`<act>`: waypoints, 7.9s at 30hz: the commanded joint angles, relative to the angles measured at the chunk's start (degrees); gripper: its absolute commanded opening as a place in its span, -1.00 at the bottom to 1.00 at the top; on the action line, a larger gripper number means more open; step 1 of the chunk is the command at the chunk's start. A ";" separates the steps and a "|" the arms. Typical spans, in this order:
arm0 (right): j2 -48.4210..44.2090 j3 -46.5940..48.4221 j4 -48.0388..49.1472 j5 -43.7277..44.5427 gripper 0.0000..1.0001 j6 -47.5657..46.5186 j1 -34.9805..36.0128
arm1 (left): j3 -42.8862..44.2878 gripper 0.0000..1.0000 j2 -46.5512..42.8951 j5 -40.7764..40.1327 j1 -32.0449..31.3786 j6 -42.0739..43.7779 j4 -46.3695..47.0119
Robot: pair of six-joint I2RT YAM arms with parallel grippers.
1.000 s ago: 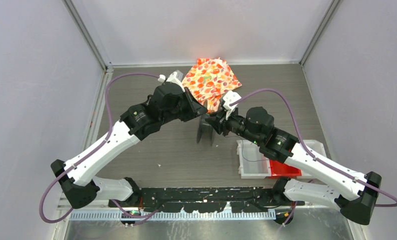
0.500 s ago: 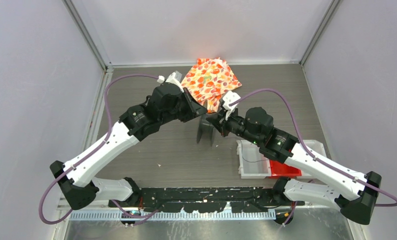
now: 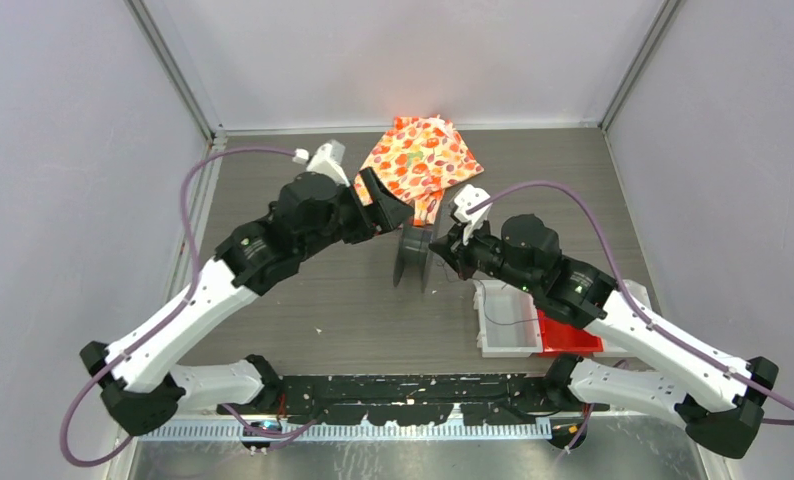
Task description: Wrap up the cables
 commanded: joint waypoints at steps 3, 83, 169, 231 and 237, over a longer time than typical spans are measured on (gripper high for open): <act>0.82 9.27 -14.45 -12.04 -0.99 0.89 -3.72 | 0.47 0.70 -7.57 -10.40 0.81 17.30 0.74; 28.53 5.30 20.15 -54.27 -0.99 67.64 -24.94 | -33.20 0.54 -6.01 0.14 1.21 33.47 34.48; 33.35 3.73 24.87 -70.33 -0.99 66.85 -29.97 | -36.83 0.04 3.15 -15.95 -5.65 45.21 58.69; 26.07 6.45 6.06 -65.37 0.19 56.19 -30.00 | -31.31 -0.99 -5.17 -18.93 -5.44 47.39 40.52; 20.07 14.22 -21.25 -56.99 0.49 36.43 -30.05 | -23.54 -0.99 -13.08 -15.29 -2.68 49.97 20.24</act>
